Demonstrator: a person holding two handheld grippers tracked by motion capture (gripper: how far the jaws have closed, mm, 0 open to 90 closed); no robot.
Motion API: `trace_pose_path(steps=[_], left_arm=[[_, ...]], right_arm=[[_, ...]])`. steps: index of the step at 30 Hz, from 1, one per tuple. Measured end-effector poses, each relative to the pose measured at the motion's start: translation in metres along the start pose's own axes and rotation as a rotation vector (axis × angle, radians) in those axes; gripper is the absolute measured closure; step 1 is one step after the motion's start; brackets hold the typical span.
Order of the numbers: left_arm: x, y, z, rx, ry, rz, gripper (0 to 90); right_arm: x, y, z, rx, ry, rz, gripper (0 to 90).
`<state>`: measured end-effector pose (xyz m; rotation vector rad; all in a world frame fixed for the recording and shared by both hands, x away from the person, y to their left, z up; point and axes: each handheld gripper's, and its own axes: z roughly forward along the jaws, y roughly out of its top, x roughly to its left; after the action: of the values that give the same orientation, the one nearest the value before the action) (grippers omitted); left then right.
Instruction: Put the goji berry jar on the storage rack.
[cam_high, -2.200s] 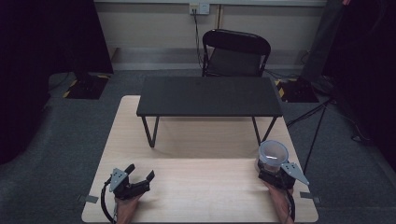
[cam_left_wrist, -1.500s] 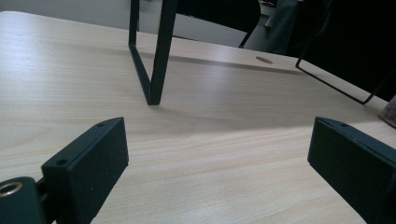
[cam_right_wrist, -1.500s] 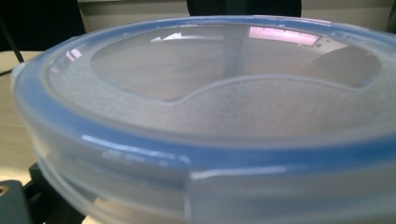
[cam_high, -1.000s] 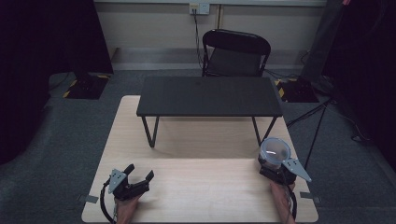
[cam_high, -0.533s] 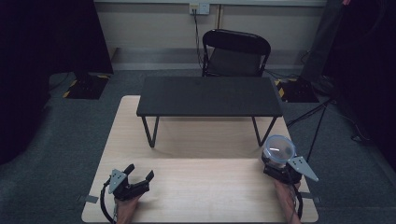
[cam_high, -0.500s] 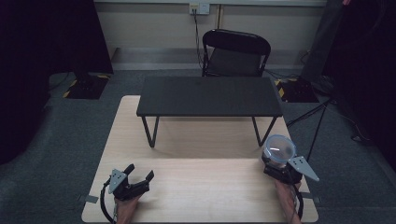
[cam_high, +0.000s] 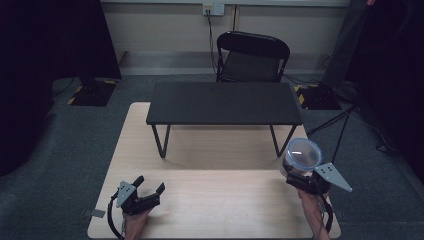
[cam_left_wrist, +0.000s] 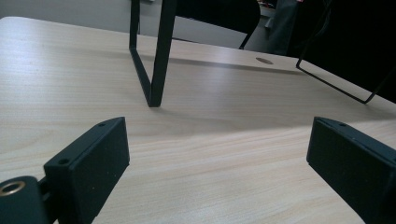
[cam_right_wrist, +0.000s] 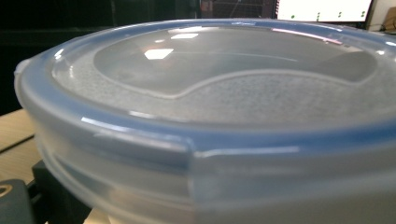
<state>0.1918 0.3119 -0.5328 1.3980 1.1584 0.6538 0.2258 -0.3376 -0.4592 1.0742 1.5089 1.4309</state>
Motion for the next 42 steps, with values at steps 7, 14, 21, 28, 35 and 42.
trace_pose_path(steps=[7,14,21,28,35,42], left_arm=[[0.0,0.0,0.0,0.001,0.0,0.0,4.9],[0.0,0.0,0.0,0.0,-0.002,-0.002,4.9],[0.001,0.0,0.0,0.0,-0.002,-0.004,4.9],[0.001,0.0,0.0,-0.002,-0.002,-0.006,4.9],[0.001,0.0,0.0,-0.004,-0.005,-0.005,5.0],[0.002,-0.001,0.0,-0.005,-0.006,-0.005,5.0]], right_arm=[[0.001,0.022,0.002,-0.023,0.036,0.005,1.3],[0.005,0.054,0.011,-0.041,0.053,-0.001,1.4],[0.012,0.088,0.026,-0.069,0.078,-0.024,1.3],[0.022,0.117,0.049,-0.076,0.1,-0.046,1.3],[0.039,0.143,0.085,-0.06,0.136,-0.043,1.4],[0.059,0.163,0.123,-0.016,0.183,-0.052,1.4]])
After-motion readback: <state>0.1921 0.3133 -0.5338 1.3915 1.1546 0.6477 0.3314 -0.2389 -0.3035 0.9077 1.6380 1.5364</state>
